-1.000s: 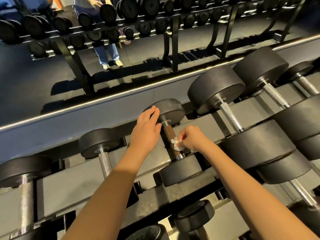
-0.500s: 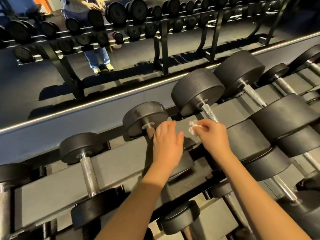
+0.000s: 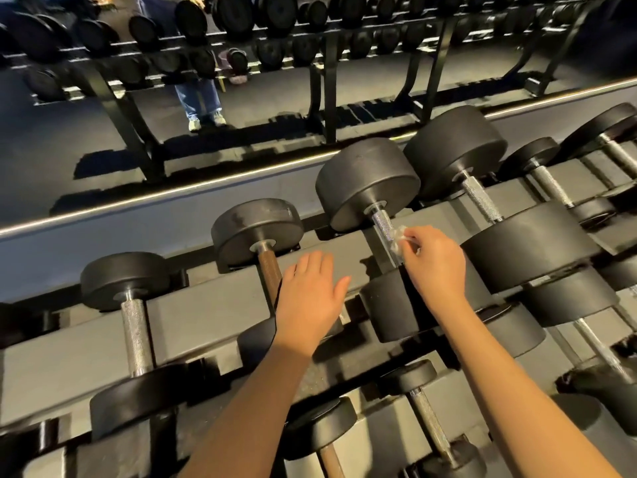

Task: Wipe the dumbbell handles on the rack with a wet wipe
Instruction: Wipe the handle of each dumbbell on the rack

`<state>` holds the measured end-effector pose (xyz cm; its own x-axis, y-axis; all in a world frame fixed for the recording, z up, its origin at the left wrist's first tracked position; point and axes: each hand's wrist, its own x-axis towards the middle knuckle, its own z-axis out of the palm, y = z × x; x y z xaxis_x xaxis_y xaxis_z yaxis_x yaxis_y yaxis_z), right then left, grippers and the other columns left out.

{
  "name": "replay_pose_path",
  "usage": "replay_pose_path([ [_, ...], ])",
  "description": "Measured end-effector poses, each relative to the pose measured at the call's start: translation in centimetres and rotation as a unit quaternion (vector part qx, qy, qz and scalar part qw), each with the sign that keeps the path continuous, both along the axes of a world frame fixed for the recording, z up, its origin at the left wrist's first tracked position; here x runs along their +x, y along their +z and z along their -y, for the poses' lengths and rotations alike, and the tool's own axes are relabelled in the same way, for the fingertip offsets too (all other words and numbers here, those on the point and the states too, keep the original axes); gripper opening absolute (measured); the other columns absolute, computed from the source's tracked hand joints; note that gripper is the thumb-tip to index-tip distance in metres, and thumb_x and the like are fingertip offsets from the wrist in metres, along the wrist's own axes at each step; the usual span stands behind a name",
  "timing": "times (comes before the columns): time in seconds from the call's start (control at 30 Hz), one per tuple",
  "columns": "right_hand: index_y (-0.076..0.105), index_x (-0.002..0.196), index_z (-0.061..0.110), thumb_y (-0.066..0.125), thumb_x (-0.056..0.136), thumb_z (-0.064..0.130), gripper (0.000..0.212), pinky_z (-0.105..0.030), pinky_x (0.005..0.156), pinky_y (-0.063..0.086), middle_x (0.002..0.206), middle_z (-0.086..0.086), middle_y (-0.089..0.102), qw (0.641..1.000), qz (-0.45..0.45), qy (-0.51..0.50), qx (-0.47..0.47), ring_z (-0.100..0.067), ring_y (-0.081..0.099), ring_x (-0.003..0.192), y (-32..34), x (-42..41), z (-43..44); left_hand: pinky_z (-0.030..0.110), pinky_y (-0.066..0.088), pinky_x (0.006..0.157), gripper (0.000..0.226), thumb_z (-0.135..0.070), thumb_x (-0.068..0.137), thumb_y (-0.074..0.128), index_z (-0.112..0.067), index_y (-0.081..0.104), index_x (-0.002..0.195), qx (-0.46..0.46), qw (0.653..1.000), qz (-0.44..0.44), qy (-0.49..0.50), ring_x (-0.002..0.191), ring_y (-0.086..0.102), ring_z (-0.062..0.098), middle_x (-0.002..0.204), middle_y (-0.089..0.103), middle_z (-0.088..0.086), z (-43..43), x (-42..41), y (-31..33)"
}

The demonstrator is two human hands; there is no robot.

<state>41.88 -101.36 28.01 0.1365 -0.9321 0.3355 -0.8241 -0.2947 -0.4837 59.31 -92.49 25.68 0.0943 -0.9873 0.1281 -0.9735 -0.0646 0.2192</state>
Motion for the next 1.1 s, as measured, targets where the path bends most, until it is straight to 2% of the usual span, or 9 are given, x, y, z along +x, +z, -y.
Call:
replay_pose_path([
  [0.13,0.069,0.1,0.01,0.058,0.09,0.016,0.016,-0.01,0.058,0.024,0.095,-0.005,0.066,1.0,0.007,-0.002,-0.004,-0.008,0.047,0.076,0.1,0.0,0.0,0.035,0.039,0.096,0.07,-0.053,0.089,0.012,-0.013,0.048,0.134,0.009,1.0,0.004,-0.015,0.121,0.046,0.021,0.131,0.052,0.004,0.2,-0.1,0.0],
  [0.27,0.069,0.101,0.011,0.059,0.09,0.013,0.014,-0.008,0.063,0.029,0.097,-0.005,0.067,1.0,0.022,0.001,-0.003,-0.01,0.054,0.081,0.3,0.1,-0.2,0.036,0.035,0.102,0.071,-0.055,0.09,0.014,-0.013,0.044,0.139,0.005,0.998,0.007,-0.054,0.126,0.044,0.021,0.137,0.049,0.004,0.2,0.0,-0.2],
  [0.4,0.069,0.101,0.009,0.059,0.09,0.012,0.015,-0.005,0.061,0.027,0.098,-0.005,0.067,1.0,0.023,0.003,-0.006,-0.007,0.049,0.078,0.2,0.0,-0.1,0.035,0.029,0.109,0.071,-0.056,0.092,0.015,-0.015,0.035,0.146,0.012,0.996,0.015,-0.085,0.135,0.035,0.018,0.147,0.04,0.001,0.3,0.0,-0.2],
  [0.57,0.069,0.102,0.007,0.06,0.088,0.009,0.016,-0.027,0.067,0.041,0.096,-0.009,0.068,0.999,0.022,0.028,0.037,-0.023,0.061,0.085,0.4,0.0,0.9,0.037,0.026,0.113,0.075,-0.058,0.09,0.009,-0.017,0.03,0.149,0.026,0.993,0.012,-0.115,0.138,0.03,0.018,0.151,0.036,0.0,0.3,0.0,-0.2],
  [0.77,0.07,0.1,0.007,0.059,0.085,0.009,0.019,-0.027,0.069,0.038,0.1,-0.012,0.068,0.993,-0.006,0.025,0.118,-0.028,0.06,0.095,0.9,0.8,9.0,0.036,0.011,0.119,0.066,-0.055,0.099,0.021,-0.02,0.009,0.154,0.068,0.993,0.016,-0.095,0.146,0.011,0.015,0.16,0.013,-0.004,0.8,0.0,-0.2],
  [0.83,0.071,0.099,0.008,0.059,0.084,0.007,0.019,-0.026,0.071,0.039,0.099,-0.014,0.068,0.987,-0.008,0.031,0.155,-0.029,0.061,0.096,0.6,1.1,11.0,0.035,0.013,0.119,0.067,-0.056,0.097,0.023,-0.018,0.019,0.152,0.049,0.996,-0.001,-0.08,0.144,0.02,0.016,0.157,0.023,-0.002,0.7,-0.1,-0.1],
  [0.9,0.071,0.1,0.006,0.06,0.084,0.005,0.02,-0.025,0.073,0.039,0.099,-0.015,0.068,0.975,-0.024,0.057,0.213,-0.028,0.061,0.097,-0.1,1.2,11.7,0.035,0.028,0.113,0.065,-0.054,0.094,0.032,-0.014,0.041,0.144,0.002,0.998,-0.014,-0.063,0.134,0.042,0.019,0.146,0.045,0.002,0.3,-0.2,-0.1],
  [0.97,0.072,0.1,0.005,0.063,0.083,0.004,0.02,-0.024,0.073,0.038,0.096,-0.015,0.068,0.966,-0.015,0.072,0.246,-0.024,0.059,0.091,-0.6,0.9,11.7,0.035,0.039,0.107,0.059,-0.048,0.092,0.042,-0.011,0.054,0.135,-0.04,0.998,-0.024,-0.044,0.123,0.053,0.019,0.134,0.057,0.003,0.1,-0.4,-0.3],
  [1.1,0.071,0.086,0.008,0.071,0.077,0.004,0.011,-0.026,0.071,0.044,0.084,-0.009,0.062,0.95,-0.031,0.101,0.293,-0.021,0.058,0.084,0.0,-0.2,11.5,0.03,0.034,0.106,0.057,-0.046,0.09,0.044,-0.009,0.057,0.131,-0.037,0.999,-0.006,-0.028,0.119,0.057,0.019,0.129,0.061,0.004,0.0,-0.5,0.0],
])
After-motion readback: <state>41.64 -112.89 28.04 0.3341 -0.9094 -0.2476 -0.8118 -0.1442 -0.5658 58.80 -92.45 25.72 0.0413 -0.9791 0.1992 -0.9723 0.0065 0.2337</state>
